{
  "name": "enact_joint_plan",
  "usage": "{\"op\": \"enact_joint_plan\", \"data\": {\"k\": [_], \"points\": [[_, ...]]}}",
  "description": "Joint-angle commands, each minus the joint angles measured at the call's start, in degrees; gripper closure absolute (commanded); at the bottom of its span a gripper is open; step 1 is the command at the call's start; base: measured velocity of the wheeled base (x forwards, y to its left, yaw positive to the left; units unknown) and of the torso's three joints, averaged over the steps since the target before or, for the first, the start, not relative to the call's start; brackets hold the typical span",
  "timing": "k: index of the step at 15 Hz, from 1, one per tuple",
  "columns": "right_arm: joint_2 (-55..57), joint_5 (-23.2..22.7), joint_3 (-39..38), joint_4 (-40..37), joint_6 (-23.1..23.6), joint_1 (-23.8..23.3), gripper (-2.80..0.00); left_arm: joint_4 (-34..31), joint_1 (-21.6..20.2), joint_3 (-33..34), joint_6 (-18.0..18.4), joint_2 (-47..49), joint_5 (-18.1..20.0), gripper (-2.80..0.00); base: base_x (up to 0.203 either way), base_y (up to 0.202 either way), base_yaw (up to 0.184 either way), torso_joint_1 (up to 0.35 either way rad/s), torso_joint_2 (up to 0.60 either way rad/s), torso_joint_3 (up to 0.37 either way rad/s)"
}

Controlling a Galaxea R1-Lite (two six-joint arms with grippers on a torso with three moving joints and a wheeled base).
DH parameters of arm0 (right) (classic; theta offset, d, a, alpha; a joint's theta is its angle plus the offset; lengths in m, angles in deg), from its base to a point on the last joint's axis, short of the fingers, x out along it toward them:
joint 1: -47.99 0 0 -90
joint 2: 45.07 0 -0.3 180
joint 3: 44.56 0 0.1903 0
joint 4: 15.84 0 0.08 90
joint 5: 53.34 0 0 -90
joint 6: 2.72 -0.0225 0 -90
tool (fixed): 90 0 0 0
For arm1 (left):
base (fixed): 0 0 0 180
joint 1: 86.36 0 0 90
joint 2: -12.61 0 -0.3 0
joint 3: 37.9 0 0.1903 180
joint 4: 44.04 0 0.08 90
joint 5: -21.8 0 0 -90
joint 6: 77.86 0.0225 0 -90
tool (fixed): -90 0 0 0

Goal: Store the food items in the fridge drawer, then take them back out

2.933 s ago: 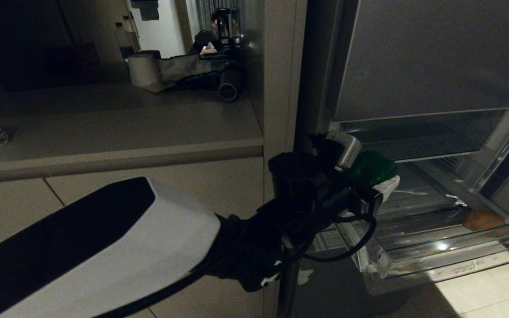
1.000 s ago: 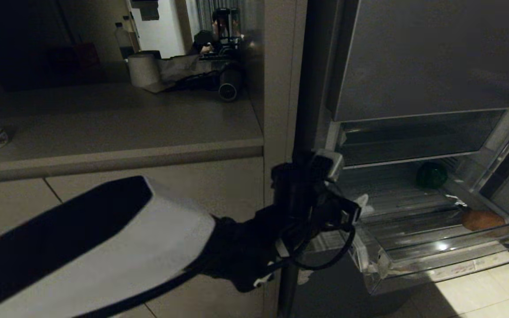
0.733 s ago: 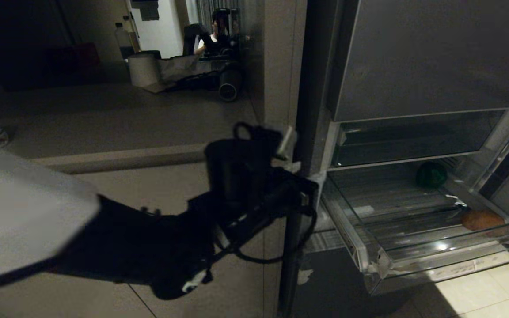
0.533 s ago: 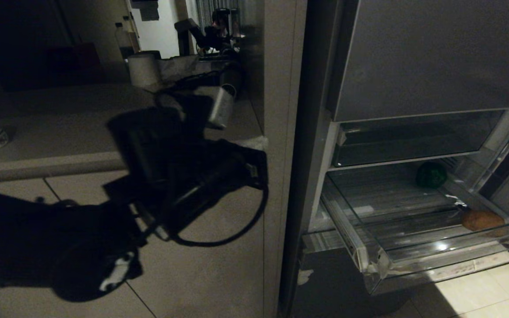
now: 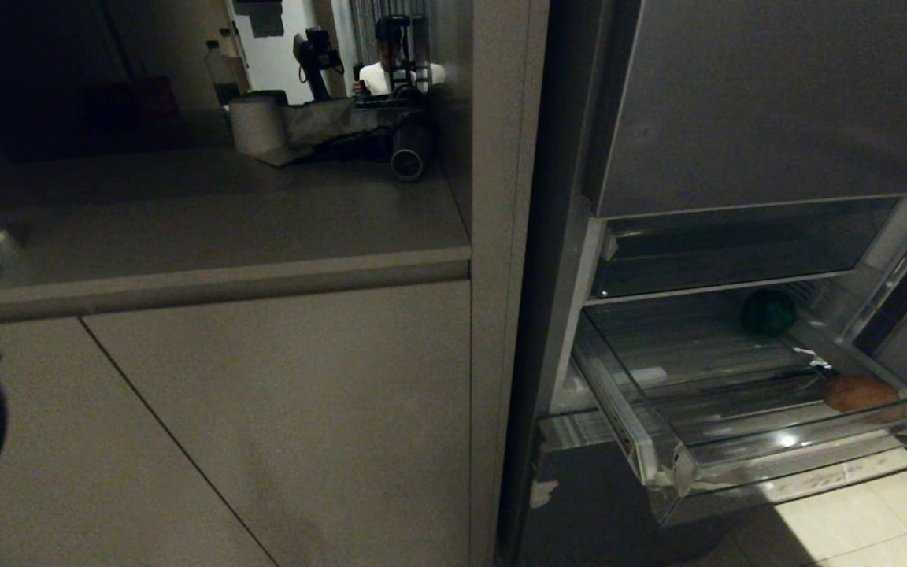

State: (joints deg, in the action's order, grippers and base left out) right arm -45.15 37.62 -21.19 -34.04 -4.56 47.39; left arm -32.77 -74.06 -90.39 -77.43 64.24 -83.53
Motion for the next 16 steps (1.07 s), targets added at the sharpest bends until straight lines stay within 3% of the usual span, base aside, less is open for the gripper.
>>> {"op": "enact_joint_plan", "data": {"k": [1, 2, 4, 6, 9, 11, 14, 16], "points": [[0.1, 0.0, -1.8, 0.0, 0.0, 0.0, 0.0, -10.5, -7.3, 13.1, 0.1, -19.9, 4.4, 0.0, 0.0, 0.0, 0.0, 0.0, 0.0, 0.0], [0.1, 0.0, -1.8, 0.0, 0.0, 0.1, 0.0, -17.1, -8.5, 17.4, 0.5, -23.7, 7.7, 0.0, 0.0, 0.0, 0.0, 0.0, 0.0, 0.0], [0.1, 0.0, -1.8, 0.0, 0.0, 0.0, 0.0, -29.2, -9.9, 23.3, 5.0, -30.3, 10.9, 0.0, 0.0, 0.0, 0.0, 0.0, 0.0, 0.0], [0.1, 0.0, -1.8, 0.0, 0.2, 0.0, 0.0, -34.9, -10.5, 25.6, 7.9, -37.0, 12.0, 0.0, 0.0, 0.0, 0.0, 0.0, 0.0, 0.0], [0.3, 0.1, -1.2, -1.6, 0.3, 0.0, 0.0, -37.4, -11.3, 26.7, 9.7, -48.6, 16.7, 0.0, 0.0, 0.0, 0.0, 0.0, 0.0, 0.0], [4.2, 0.0, -0.7, -3.2, 0.4, 0.0, 0.0, -38.0, -11.6, 27.2, 8.7, -52.3, 16.9, 0.0, 0.0, 0.0, 0.0, 0.0, 0.0, 0.0], [14.0, 0.0, 0.0, -3.9, 0.3, -0.8, 0.0, -38.4, -11.9, 27.6, 3.6, -51.5, 16.2, 0.0, 0.0, 0.0, 0.0, 0.0, 0.0, 0.0], [18.6, -0.2, 5.1, -5.3, -2.5, -1.3, 0.0, -38.4, -11.9, 27.6, 0.7, -51.5, 15.3, 0.0, 0.0, 0.0, 0.0, 0.0, 0.0, 0.0]]}}
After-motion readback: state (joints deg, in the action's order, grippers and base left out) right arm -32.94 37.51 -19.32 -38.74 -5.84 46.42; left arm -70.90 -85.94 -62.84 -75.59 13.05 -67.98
